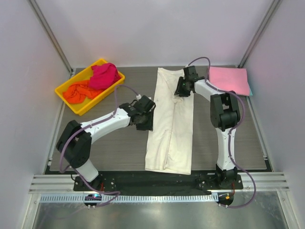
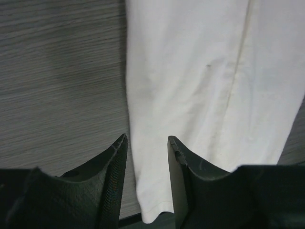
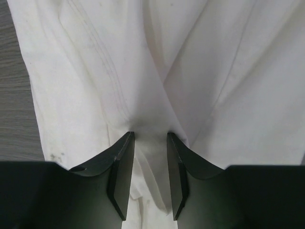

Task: Fold and stack the t-shirts
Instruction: Fold the tshirt

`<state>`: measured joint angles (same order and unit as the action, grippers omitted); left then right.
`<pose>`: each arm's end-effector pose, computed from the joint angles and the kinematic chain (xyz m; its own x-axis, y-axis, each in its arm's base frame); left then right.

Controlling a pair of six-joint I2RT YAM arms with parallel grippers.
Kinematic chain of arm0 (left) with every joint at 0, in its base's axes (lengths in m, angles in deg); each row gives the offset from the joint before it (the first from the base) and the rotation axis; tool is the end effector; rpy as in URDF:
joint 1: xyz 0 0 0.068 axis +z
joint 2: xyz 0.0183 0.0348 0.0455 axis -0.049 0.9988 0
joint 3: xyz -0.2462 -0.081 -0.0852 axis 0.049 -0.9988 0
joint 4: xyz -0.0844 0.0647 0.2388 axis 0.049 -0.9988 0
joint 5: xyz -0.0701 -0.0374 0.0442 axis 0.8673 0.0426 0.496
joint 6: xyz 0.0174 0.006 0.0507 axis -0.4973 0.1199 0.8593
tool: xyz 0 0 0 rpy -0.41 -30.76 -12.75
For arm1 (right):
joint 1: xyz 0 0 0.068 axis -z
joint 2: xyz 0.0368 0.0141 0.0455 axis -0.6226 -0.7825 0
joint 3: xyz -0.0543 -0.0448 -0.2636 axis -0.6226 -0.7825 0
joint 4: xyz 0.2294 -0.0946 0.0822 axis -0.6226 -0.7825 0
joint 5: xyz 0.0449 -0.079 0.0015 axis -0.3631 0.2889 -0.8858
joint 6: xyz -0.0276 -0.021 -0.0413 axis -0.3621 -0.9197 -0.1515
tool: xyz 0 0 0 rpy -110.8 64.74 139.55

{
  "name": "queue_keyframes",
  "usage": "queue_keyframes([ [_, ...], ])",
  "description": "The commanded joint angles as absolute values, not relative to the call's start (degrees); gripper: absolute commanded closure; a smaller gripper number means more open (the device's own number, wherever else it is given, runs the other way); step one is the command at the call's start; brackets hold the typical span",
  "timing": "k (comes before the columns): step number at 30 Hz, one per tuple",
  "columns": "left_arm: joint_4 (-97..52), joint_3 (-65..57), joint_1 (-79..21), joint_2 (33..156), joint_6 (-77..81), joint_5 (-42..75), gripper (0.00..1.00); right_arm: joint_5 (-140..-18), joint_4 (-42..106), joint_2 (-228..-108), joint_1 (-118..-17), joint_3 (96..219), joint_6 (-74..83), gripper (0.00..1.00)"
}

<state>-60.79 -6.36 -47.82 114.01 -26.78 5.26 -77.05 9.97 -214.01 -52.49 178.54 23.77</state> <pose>0.2439 -0.2415 0.2294 -0.9187 0.0064 -0.3950 0.1243 0.9538 -0.2737 0.4716 0.1213 0.1649 -0.8300 0.2475 -0.4999 0.0732 0.9368 0.3422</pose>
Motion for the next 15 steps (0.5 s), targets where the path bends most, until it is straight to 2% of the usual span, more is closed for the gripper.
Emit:
queue_keyframes([
  [1,-61.6,-10.4,-44.7,109.9,-26.4,6.7,0.59,-74.0,11.6,-216.6,-52.8,181.8,21.9,0.61],
  [6,-60.6,-14.8,-41.8,109.7,-26.4,9.7,0.58,-75.5,11.6,-221.5,-53.4,185.5,20.9,0.64],
  [15,-58.4,-17.1,-41.8,108.9,-26.9,14.6,0.6,-75.5,10.1,-225.9,-55.2,195.1,19.1,0.64],
])
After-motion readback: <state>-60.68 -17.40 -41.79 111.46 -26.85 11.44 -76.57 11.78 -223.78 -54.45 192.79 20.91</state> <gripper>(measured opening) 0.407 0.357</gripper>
